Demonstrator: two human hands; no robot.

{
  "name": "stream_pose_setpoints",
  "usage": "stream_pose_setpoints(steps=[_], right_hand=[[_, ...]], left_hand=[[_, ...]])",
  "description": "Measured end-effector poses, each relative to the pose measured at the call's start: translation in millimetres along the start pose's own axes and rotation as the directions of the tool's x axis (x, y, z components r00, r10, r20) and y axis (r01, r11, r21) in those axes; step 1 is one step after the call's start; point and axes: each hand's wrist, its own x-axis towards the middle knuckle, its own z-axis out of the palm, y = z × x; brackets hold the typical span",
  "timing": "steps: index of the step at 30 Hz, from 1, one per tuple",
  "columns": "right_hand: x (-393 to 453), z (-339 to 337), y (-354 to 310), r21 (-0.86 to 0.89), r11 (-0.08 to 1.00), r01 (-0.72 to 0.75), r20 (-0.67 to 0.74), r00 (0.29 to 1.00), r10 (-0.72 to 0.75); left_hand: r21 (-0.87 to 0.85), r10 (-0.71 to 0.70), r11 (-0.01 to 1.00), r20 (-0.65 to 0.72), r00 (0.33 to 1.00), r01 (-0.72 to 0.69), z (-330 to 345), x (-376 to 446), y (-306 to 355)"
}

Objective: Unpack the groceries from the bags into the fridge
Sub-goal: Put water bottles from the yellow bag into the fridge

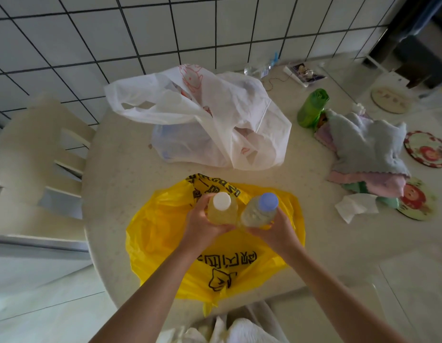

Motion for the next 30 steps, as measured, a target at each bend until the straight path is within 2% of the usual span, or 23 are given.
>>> stream_pose_setpoints(steps=[5, 12, 18, 26, 30], right_hand=[[-28, 4, -22, 0.081, 0.996, 0.024, -0.058, 0.998, -0.019], [-81, 12, -33, 0.159, 0.986, 0.054, -0.117, 0.992, -0.035], [-126, 21, -33, 0.199, 0.979, 0.037, -0.069, 0.997, -0.023], [-201, 17, -21, 0.234, 0.968, 0.087, 0.021, 0.995, -0.095], [-245, 13, -4, 0.181, 0.979, 0.095, 0.094, 0.989, -0.113]], left_hand=[[-0.055, 0.023, 0.998, -0.070, 0.997, -0.027, -20, -19, -2], [-0.098, 0.025, 0.995, -0.093, 0.995, -0.034, -44, -62, 8], [-0.123, 0.025, 0.991, -0.139, 0.990, -0.043, -49, -110, 5], [-0.149, -0.031, 0.989, -0.232, 0.972, -0.004, -36, -196, -12], [-0.191, -0.077, 0.981, -0.271, 0.960, 0.025, -25, -257, -27]])
